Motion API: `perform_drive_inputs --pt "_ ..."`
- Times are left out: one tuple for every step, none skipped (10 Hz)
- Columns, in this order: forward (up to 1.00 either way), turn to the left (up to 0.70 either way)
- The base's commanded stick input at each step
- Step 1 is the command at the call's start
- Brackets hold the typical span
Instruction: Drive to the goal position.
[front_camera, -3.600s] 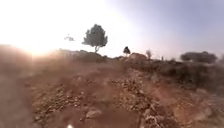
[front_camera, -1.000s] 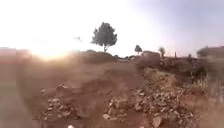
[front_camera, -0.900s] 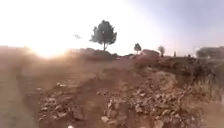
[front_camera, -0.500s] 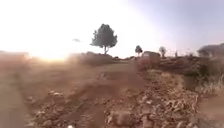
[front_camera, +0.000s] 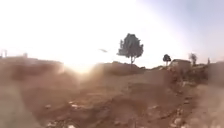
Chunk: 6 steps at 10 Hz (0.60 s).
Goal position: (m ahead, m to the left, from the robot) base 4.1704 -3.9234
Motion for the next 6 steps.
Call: perform_drive_inputs --pt "0.70 0.35" --pt "0.70 0.35" --pt "0.70 0.25" --pt "0.70 0.00" --pt "0.70 0.00" --pt "0.70 0.00"
